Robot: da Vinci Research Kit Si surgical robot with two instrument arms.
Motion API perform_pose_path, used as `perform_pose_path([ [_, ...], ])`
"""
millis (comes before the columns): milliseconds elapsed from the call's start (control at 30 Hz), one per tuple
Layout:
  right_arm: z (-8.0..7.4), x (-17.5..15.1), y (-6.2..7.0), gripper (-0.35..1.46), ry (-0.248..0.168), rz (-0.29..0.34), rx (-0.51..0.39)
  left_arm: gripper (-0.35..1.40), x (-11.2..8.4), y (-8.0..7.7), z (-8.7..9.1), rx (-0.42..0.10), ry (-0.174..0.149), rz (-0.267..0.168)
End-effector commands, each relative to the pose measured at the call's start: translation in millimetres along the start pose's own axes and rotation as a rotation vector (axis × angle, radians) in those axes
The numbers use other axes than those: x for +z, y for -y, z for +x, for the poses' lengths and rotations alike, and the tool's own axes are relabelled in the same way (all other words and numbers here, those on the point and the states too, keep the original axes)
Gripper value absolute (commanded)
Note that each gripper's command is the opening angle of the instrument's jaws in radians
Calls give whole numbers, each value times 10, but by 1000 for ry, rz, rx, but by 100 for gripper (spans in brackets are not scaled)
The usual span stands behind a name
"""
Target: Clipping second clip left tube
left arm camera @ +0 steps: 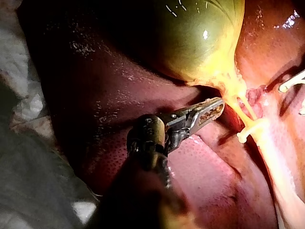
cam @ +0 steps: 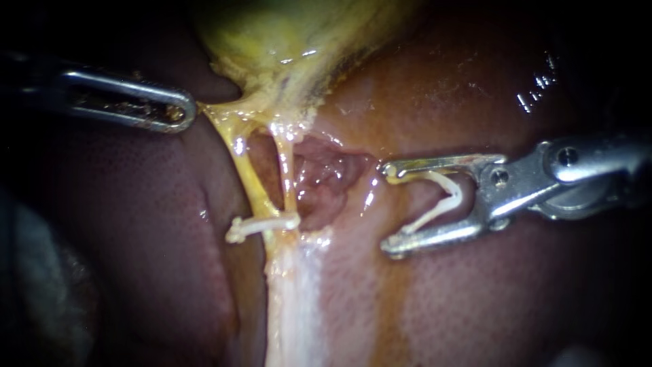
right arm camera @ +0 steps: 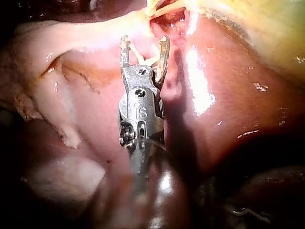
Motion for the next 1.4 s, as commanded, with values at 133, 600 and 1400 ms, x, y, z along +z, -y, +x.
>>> perform_pose_path([
  [133,11,18,2,50,3,7,55,-35,3,1,-1,1,-1,3],
  [600,26,78,-8,50,10,24,165,-35,6,-4,-2,0,-5,9],
  [1400,-16,127,-33,49,-8,93,262,-35,9,-12,-3,-2,1,0],
])
